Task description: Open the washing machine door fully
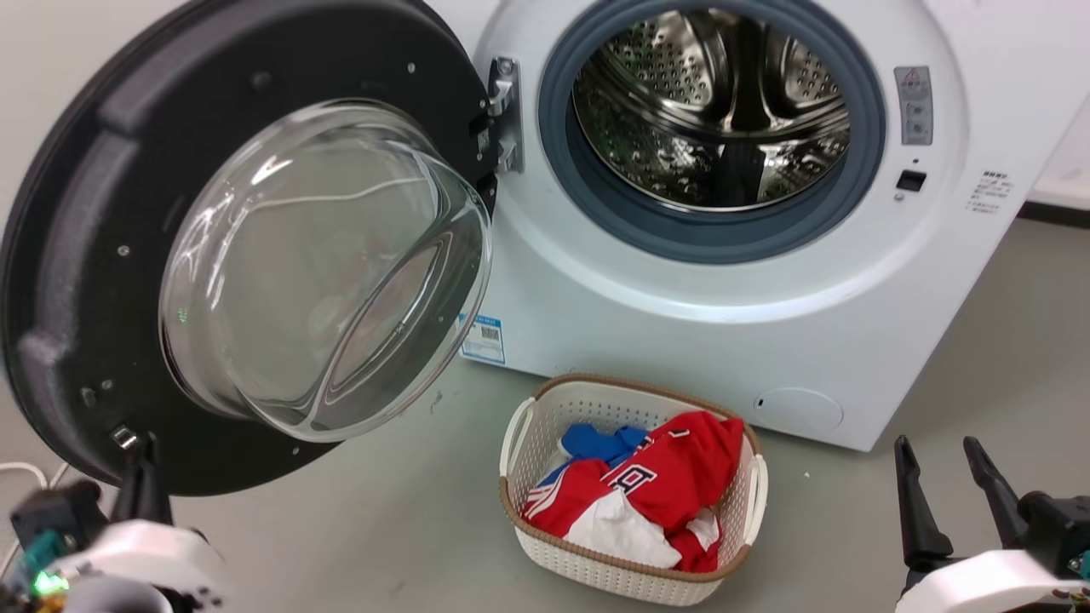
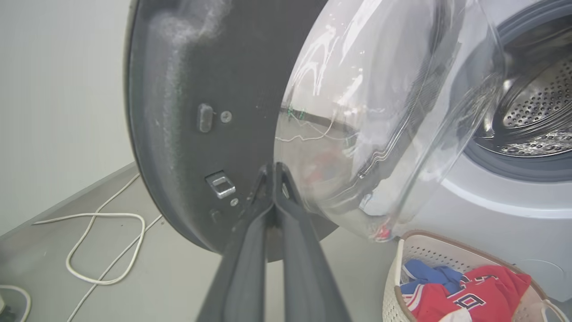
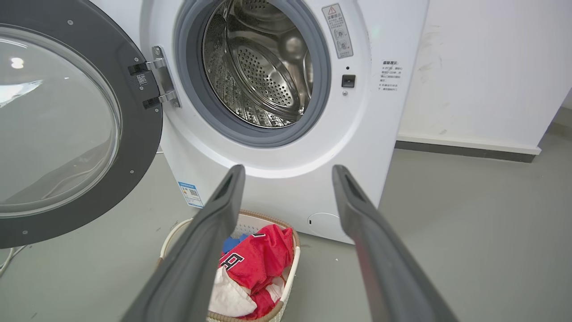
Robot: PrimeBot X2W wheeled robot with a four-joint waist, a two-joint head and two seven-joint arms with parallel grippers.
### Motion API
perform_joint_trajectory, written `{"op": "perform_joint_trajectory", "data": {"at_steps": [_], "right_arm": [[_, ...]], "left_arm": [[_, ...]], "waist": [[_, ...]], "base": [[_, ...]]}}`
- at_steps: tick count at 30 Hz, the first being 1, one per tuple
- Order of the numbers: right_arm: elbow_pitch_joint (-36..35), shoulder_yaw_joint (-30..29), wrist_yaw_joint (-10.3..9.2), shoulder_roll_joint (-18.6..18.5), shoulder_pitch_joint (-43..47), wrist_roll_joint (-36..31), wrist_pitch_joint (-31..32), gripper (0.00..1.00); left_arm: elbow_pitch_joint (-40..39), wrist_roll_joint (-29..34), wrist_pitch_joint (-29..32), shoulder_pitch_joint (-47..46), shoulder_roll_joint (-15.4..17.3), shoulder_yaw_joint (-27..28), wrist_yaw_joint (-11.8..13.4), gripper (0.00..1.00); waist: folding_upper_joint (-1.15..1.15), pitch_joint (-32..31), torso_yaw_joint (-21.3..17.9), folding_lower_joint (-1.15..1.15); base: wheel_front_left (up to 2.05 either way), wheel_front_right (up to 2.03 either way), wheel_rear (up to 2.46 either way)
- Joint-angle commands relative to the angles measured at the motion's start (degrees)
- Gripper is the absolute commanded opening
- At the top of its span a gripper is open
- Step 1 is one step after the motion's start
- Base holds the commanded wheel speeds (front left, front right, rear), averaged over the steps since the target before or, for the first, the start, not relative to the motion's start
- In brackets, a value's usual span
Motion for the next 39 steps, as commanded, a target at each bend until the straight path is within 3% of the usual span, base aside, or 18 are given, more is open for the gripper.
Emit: {"op": "perform_joint_trajectory", "data": {"at_steps": [1, 9, 17, 18, 20, 21, 31, 39], "right_arm": [[0.15, 0.15, -0.01, 0.05, 0.49, 0.3, -0.38, 1.0], [0.87, -0.08, -0.01, 0.04, 1.83, 0.73, -1.0, 1.0], [1.28, 0.36, -0.01, 0.05, 1.41, 0.21, -0.92, 1.0], [1.25, 0.45, -0.01, 0.05, 1.21, -0.03, -0.82, 1.0], [0.97, 1.18, -0.01, 0.05, 0.78, -0.78, -0.39, 1.0], [0.85, 1.15, -0.01, 0.04, 0.68, -1.05, -0.2, 1.0], [0.09, 2.83, -0.01, 0.05, 0.35, -2.62, 0.8, 1.0], [0.51, 3.86, -0.01, 0.05, -0.05, -2.89, 0.96, 1.0]], "left_arm": [[-3.18, 0.33, -0.25, 2.83, -0.99, -0.1, 1.43, 0.0], [-16.92, 2.24, 2.76, 12.81, -3.64, -3.56, 6.59, 0.0], [-23.57, 6.41, 6.73, 12.32, -3.19, -9.12, 7.32, 0.0], [-23.65, 6.61, 6.98, 11.81, -3.29, -9.6, 7.1, 0.11], [-22.64, 7.05, 7.65, 9.94, -3.21, -10.86, 6.2, 0.83], [-22.32, 7.22, 7.64, 9.54, -3.25, -11.19, 6.02, 1.0], [-19.38, 7.76, 6.46, 7.44, -3.73, -12.43, 5.13, 1.0], [-17.9, 6.57, 5.87, 7.03, -3.86, -12.29, 4.47, 1.0]], "waist": [[0.0, -0.99, -0.42, 0.0], [0.0, -2.97, -1.85, 0.0], [0.0, -3.72, -5.21, 0.0], [0.0, -3.75, -5.82, 0.0], [0.0, -3.83, -8.88, 0.0], [0.0, -3.81, -9.62, 0.0], [0.0, -3.51, -15.96, 0.0], [0.0, -3.11, -17.78, 0.0]], "base": [[0.0, 0.0, 0.0], [0.0, 0.0, 0.0], [0.0, 0.0, 0.0], [0.0, 0.0, 0.0], [0.0, 0.0, 0.0], [0.0, 0.0, 0.0], [0.0, 0.0, 0.0], [0.0, 0.0, 0.0]]}}
